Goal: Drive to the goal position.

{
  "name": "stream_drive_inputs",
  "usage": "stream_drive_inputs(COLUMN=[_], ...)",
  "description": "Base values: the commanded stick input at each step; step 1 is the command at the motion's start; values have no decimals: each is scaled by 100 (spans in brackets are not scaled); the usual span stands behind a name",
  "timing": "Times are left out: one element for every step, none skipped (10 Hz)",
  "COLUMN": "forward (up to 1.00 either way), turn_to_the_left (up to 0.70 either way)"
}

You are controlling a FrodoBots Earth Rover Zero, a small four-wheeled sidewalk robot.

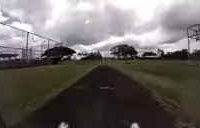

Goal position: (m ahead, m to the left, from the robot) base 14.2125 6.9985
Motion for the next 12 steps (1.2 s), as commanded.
stream_drive_inputs(forward=[100, 100, 100, 100, 100, 100, 100, 100, 100, 100, 100, 100], turn_to_the_left=[0, 0, 0, -21, -27, -3, 0, 0, 0, 0, 0, 0])
